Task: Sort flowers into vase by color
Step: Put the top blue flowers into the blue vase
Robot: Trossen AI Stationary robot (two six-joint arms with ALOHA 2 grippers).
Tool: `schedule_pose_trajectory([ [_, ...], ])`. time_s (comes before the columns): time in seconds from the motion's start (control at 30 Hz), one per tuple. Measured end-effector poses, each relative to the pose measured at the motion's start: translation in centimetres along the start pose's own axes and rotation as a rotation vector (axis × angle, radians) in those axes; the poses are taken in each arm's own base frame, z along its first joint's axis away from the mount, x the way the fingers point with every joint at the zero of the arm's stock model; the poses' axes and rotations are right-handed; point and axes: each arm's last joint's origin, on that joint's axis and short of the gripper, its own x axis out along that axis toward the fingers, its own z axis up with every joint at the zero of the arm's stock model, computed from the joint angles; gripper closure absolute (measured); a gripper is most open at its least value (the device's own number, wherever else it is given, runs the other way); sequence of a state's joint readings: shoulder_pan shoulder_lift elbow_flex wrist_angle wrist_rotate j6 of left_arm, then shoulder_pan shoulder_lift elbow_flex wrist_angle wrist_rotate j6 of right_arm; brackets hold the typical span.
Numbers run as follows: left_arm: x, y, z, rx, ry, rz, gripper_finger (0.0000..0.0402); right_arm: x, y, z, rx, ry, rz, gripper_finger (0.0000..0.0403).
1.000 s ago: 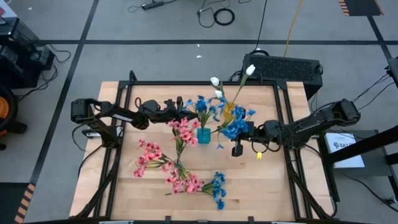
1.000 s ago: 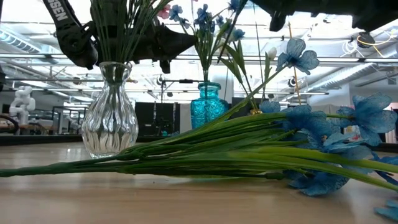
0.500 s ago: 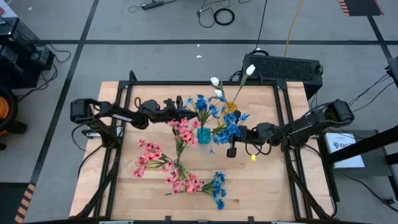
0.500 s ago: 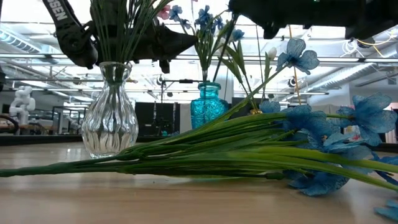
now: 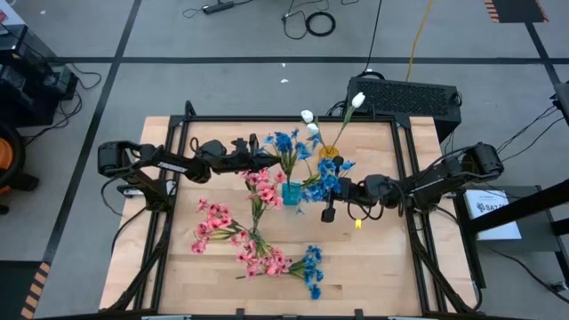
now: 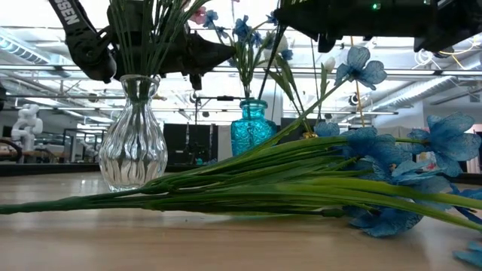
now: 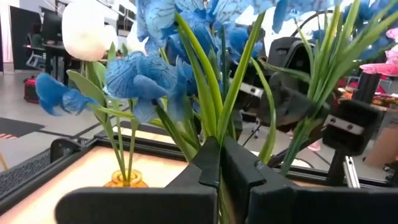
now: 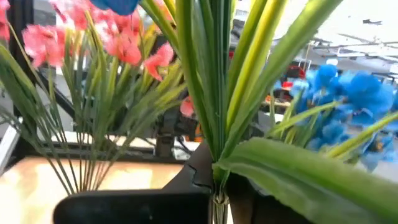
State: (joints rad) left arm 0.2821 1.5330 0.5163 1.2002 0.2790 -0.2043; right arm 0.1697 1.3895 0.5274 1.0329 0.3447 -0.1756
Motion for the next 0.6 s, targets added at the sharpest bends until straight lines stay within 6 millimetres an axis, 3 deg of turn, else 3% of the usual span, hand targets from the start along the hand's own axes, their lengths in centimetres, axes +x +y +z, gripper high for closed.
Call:
schedule_pose_trajectory([
  [0.3,-0.16,-0.22,0.81,0.009,-0.030,-0.006,0.0395,0.21,-0.59,-0.59,0.010,0.049,-0.009,0.0392],
  [0.6,-0.15,-0.10,0.35,0.001,0.011,0.007,0.0395,0.24,-0.65,-0.76,0.018,0.061,0.012,0.0372],
])
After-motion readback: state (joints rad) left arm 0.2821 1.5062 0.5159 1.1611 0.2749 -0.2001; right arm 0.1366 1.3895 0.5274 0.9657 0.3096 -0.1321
